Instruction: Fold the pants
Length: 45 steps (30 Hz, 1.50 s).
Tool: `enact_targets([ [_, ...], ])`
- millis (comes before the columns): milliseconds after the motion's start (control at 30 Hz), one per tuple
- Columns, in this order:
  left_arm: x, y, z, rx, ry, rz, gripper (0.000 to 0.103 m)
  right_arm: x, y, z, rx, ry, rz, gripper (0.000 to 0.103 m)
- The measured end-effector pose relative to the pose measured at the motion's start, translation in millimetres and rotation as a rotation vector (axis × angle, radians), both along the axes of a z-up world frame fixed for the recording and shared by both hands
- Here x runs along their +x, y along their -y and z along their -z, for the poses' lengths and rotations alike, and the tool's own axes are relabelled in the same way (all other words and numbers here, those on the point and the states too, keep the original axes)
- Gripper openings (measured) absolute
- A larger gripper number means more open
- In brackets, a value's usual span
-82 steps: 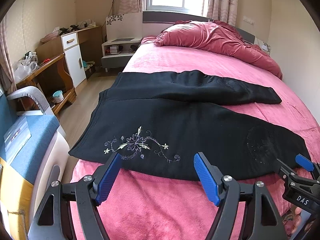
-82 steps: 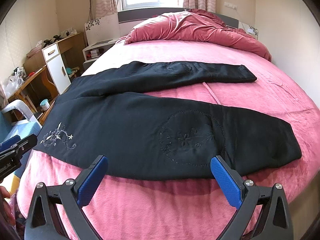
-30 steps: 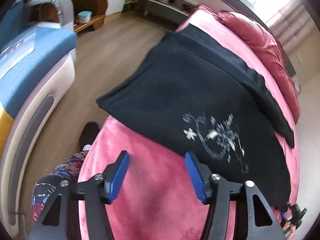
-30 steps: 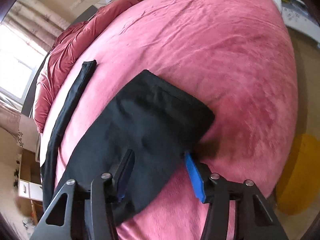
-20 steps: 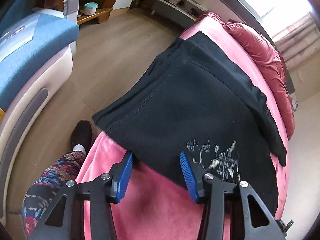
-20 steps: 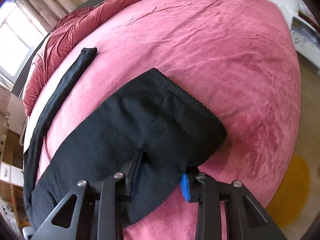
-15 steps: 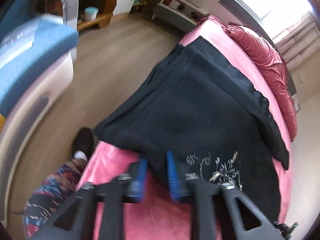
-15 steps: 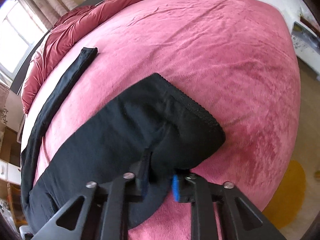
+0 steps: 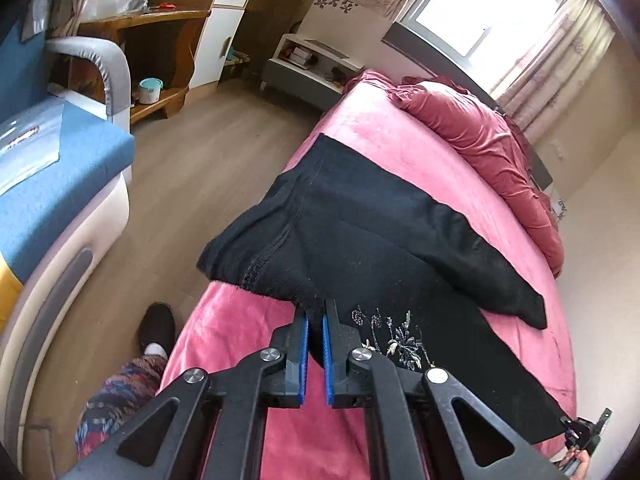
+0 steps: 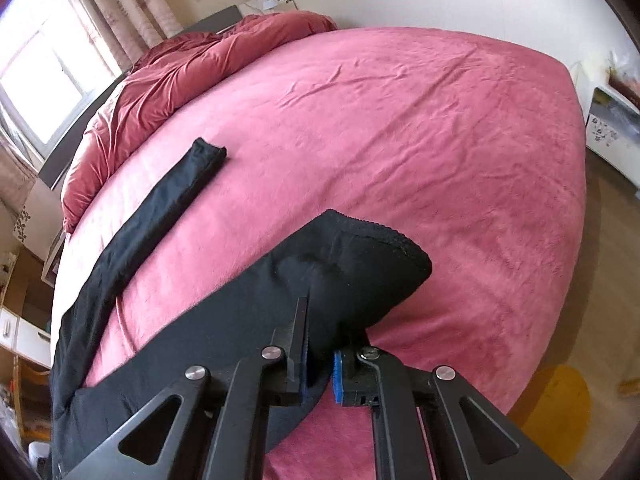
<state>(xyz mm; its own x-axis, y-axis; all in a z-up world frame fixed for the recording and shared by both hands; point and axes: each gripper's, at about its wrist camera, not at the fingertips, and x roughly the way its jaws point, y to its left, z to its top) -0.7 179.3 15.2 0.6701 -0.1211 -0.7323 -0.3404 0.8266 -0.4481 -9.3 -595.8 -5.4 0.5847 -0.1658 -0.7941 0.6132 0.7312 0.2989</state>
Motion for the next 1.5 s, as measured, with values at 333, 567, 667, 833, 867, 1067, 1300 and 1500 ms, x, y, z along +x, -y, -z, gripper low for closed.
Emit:
enact_targets([
  [333, -33, 18, 42, 0.046, -0.184, 0.058, 0.006, -37, 31, 36, 0.007, -0.131, 0.089, 0.008],
  [567, -23, 24, 63, 0.120, -0.331, 0.099, 0.023, -42, 35, 53, 0.024, -0.177, 0.107, 0.023],
  [667, -29, 18, 50, 0.160, -0.333, 0.104, 0.027, -45, 32, 42, -0.033, -0.189, 0.107, 0.050],
  [833, -32, 1, 8, 0.248, -0.237, 0.098, 0.027, -37, 7, 7, -0.189, -0.176, 0.059, 0.055],
  [867, -27, -2, 0, 0.255, -0.211, 0.099, 0.027, -31, 0, 0, -0.211, -0.166, 0.036, 0.058],
  [1067, 47, -17, -9, 0.211, -0.148, 0.108, 0.035, 26, -75, -13, -0.247, -0.114, -0.200, 0.065],
  [1300, 116, -20, 17, 0.135, -0.188, 0.094, 0.041, 87, -186, 5, -0.173, -0.087, -0.497, 0.068],
  [1500, 174, -35, 40, 0.055, -0.230, 0.050, 0.041, 115, -276, 25, -0.117, -0.085, -0.699, 0.068],
])
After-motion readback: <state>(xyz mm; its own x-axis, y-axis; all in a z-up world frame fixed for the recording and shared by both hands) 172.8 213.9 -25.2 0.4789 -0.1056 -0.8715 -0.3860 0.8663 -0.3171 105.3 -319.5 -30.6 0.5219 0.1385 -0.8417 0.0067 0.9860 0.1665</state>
